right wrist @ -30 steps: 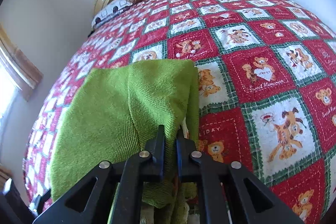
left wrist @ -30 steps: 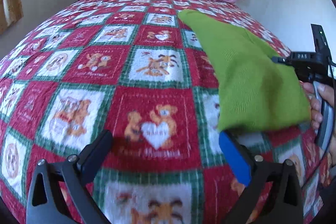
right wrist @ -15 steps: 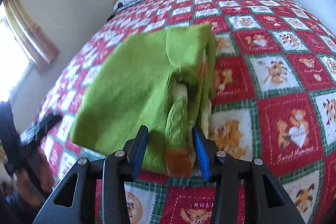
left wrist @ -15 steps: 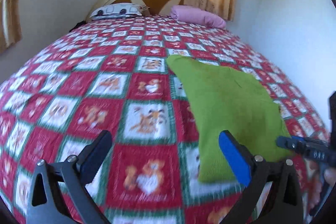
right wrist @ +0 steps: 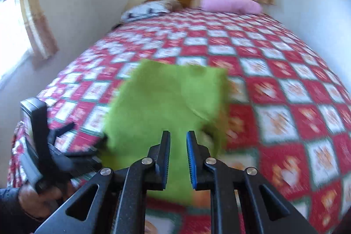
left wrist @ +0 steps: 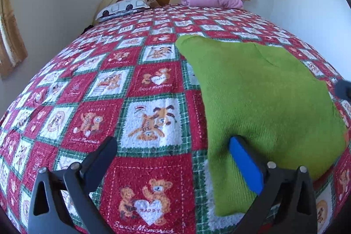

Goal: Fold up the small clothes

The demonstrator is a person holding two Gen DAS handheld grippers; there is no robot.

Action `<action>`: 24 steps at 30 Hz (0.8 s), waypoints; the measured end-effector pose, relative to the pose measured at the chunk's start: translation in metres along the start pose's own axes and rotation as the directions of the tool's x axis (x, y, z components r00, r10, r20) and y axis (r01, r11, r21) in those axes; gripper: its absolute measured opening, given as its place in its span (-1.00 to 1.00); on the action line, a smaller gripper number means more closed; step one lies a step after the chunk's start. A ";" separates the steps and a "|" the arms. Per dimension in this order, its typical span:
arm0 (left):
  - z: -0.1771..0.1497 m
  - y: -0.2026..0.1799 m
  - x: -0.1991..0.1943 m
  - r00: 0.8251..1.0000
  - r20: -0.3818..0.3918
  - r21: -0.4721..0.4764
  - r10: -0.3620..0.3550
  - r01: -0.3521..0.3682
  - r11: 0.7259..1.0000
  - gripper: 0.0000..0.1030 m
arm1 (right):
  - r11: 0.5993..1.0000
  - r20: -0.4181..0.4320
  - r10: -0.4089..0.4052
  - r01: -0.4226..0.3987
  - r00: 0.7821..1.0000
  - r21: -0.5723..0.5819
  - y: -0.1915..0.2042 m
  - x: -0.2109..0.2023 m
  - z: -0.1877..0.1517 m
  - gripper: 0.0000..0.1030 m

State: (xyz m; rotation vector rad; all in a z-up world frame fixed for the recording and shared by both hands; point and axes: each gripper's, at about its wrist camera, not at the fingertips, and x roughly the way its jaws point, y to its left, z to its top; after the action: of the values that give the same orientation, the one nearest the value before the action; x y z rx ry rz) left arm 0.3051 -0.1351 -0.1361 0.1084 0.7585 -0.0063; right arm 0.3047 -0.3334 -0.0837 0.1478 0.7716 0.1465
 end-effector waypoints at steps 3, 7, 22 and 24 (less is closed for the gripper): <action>0.004 0.008 -0.007 0.999 -0.008 -0.046 -0.048 0.047 0.998 1.00 | 1.000 -0.048 -0.003 0.002 0.999 -0.002 0.002 0.032 0.009 -0.70; 0.016 0.022 -0.021 0.988 0.062 -0.138 -0.140 0.148 0.979 1.00 | 0.997 -0.128 -0.008 0.018 0.992 0.073 -0.036 0.070 -0.003 -0.98; 0.018 0.009 0.024 0.948 0.010 -0.127 -0.318 0.317 0.940 1.00 | 0.987 -0.071 0.100 -0.091 0.992 0.129 -0.051 0.052 -0.011 -0.94; 0.017 0.006 0.024 0.946 0.012 -0.117 -0.323 0.322 0.940 1.00 | 0.980 -0.031 0.131 -0.125 0.991 0.154 -0.056 0.043 -0.004 -0.77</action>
State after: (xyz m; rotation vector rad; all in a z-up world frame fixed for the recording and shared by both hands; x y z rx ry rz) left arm 0.3343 -0.1302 -0.1393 -0.1299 0.7752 -0.2734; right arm 0.3365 -0.3795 -0.1268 0.3398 0.8147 0.2136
